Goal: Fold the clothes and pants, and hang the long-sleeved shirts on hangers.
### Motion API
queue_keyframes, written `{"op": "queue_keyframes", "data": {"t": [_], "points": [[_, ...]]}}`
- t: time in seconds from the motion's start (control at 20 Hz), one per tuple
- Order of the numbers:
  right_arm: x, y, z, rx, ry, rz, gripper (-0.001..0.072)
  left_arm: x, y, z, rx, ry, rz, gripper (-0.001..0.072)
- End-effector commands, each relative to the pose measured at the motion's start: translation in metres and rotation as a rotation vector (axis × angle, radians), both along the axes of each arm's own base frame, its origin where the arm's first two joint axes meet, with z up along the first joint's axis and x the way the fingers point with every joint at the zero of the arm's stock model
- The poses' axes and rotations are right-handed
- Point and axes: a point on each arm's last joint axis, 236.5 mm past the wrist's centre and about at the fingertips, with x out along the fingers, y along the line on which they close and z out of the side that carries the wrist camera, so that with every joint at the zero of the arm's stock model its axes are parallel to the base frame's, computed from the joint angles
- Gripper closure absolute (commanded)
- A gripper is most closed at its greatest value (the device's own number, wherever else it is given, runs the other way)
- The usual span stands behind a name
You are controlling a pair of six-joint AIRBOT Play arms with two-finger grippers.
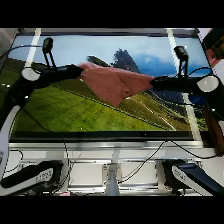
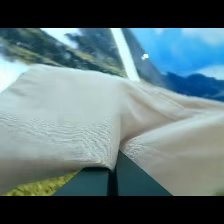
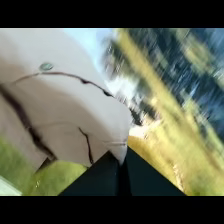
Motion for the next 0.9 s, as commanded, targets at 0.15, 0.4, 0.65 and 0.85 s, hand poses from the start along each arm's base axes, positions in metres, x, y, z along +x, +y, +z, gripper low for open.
{"op": "queue_keyframes", "data": {"t": [0.15,0.4,0.65,0.85], "points": [[0.013,-0.015,0.047,0.048,-0.153,-0.109,0.0693,-0.122,0.009,0.011,0.139,0.276,-0.033,0.0688],[0.021,-0.017,0.032,0.045,-0.125,-0.117,0.0692,-0.165,-0.033,-0.068,0.170,0.475,-0.132,0.0687],[0.033,-0.016,-0.013,0.035,-0.018,-0.114,0.0692,-0.183,-0.078,-0.163,0.164,0.552,-0.139,0.0682],[0.044,-0.018,-0.063,0.020,0.090,-0.119,0.0692,-0.196,-0.103,-0.192,0.114,0.668,-0.141,0.0132]]}}
